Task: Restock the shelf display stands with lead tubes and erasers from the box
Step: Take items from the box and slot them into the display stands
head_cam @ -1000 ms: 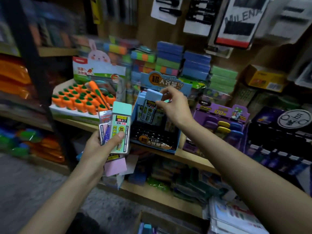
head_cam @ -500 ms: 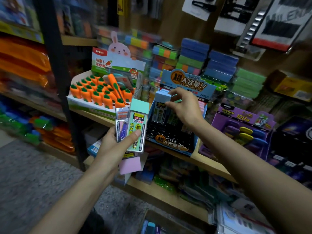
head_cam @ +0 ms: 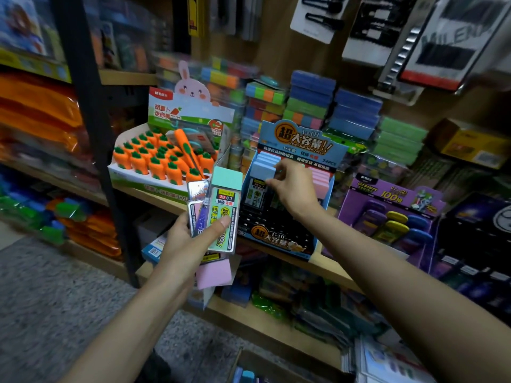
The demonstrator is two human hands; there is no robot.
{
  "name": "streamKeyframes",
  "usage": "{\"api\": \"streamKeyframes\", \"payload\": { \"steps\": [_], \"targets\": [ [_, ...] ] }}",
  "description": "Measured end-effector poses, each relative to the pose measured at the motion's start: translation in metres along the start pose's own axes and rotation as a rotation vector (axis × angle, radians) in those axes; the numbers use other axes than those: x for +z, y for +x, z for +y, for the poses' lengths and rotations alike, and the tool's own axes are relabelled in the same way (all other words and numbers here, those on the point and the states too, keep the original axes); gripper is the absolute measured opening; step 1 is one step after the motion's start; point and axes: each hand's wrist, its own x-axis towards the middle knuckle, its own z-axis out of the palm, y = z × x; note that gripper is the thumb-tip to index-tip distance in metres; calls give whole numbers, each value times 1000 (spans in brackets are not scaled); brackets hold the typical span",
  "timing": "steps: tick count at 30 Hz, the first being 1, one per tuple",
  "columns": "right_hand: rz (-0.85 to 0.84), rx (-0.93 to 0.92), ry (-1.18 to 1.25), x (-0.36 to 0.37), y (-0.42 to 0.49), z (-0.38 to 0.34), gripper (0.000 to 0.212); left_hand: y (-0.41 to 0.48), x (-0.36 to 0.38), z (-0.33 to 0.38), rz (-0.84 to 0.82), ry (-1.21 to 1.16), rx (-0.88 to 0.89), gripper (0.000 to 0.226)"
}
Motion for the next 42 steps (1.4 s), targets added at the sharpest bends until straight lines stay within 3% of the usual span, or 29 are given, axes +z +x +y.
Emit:
{"api": "streamKeyframes", "payload": {
  "steps": [8,10,12,14,16,19,22,27,32,36,42],
  "targets": [
    [60,4,0,-13,-25,-13,23,-6,9,1,-31,-5,2,52],
    [-5,59,277,-21,-42,-22,27,-5,12,-1,-41,-12,-9,50],
    [-179,167,561,-27,-54,-28,28,-4,15,-4,-50,-15,-22,48],
    [-293,246,658,-31,-62,-31,17,-4,18,-6,-62,-14,-26,50],
    [-321,309,713,-35,-64,-31,20,-4,21,-8,-67,-32,-42,54],
    [-276,368,790,-46,-61,-25,18,-3,23,-10,-57,-98,-86,56],
    [-114,414,892,-63,-48,-15,13,1,21,-9,-17,-130,-63,46],
    [99,211,622,-81,-27,-3,17,4,16,-6,18,-114,-4,38],
    [119,-40,143,-68,-24,4,17,2,17,-5,21,-49,27,33],
    [86,-119,37,-56,-26,7,19,1,18,-6,13,-31,32,22],
    [64,-122,26,-49,-21,8,18,-1,20,-3,5,-43,36,30]
  ]
}}
